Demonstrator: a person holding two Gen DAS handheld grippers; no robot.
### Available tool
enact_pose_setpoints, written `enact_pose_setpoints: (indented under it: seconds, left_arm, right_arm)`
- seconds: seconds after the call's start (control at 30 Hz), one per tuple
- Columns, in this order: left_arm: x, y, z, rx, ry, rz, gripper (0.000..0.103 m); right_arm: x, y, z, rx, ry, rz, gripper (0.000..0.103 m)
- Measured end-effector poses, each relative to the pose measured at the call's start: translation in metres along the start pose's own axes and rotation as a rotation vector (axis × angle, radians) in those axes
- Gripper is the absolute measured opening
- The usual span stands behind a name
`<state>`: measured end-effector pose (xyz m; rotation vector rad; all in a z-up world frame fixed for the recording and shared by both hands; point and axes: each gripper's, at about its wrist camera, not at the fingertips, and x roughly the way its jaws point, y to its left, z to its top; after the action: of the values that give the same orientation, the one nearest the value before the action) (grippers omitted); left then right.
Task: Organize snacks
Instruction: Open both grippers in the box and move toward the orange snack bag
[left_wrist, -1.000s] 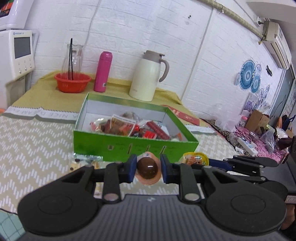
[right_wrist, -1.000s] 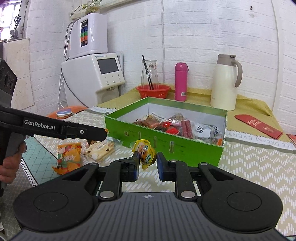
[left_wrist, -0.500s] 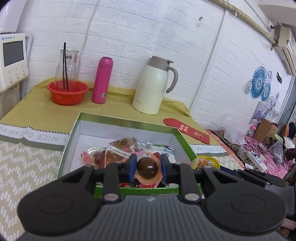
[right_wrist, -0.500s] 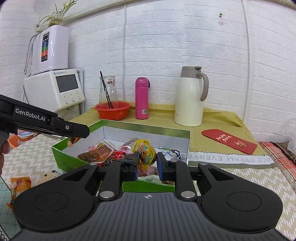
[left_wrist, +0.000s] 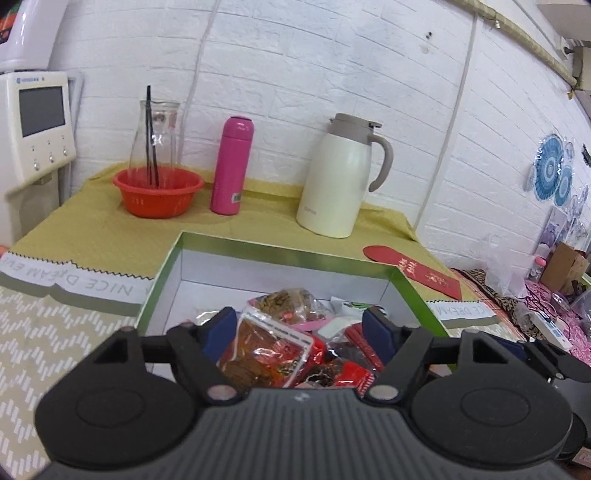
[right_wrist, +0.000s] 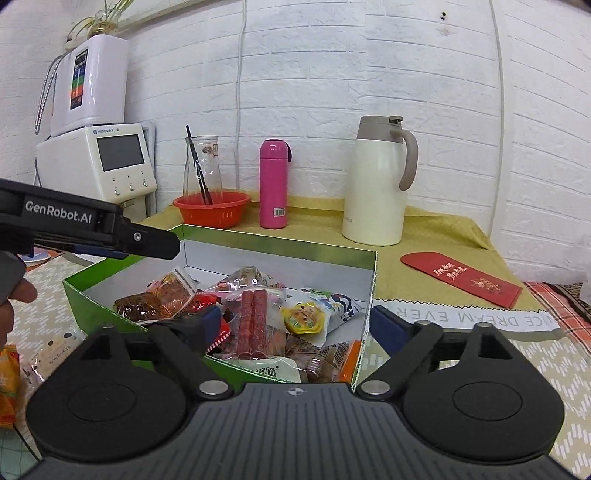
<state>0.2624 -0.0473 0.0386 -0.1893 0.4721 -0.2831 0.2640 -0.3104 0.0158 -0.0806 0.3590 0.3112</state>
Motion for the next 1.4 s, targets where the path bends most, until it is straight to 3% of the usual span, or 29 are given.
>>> enact_pose_setpoints:
  seconds: [0.07,0.1,0.2,0.43,0.8,0.93,1.23,1.4]
  left_arm:
    - [0.001,0.003,-0.001,-0.015,0.02,0.041,0.09]
    - [0.0,0.004,-0.002,-0.02,0.016,0.069,0.103]
    - [-0.005,0.006,-0.004,-0.003,-0.007,0.097,0.103]
    - [-0.022,0.006,-0.004,0.002,-0.02,0.085,0.103]
    - [-0.064,-0.002,-0.012,0.03,-0.035,0.046,0.103]
    - [-0.088,-0.001,-0.008,0.039,-0.038,-0.001,0.103]
    - [-0.169,0.025,-0.013,0.038,-0.108,-0.009,0.103]
    - [-0.192,0.055,-0.044,-0.011,-0.072,0.036,0.103]
  right_arm:
    - [0.0,0.002,-0.002,-0.01,0.006,-0.012,0.103]
    - [0.001,0.003,-0.003,-0.014,0.014,-0.018,0.103]
    - [0.0,0.003,-0.005,-0.002,0.018,-0.025,0.103]
    - [-0.011,0.012,0.0,-0.01,0.018,-0.008,0.103]
    - [-0.043,0.039,0.007,-0.079,-0.002,0.042,0.103]
    - [-0.058,0.05,0.013,-0.105,0.009,0.056,0.103]
    - [-0.113,0.067,0.026,-0.09,-0.023,0.177,0.103]
    - [-0.131,0.085,0.02,-0.079,-0.015,0.276,0.103]
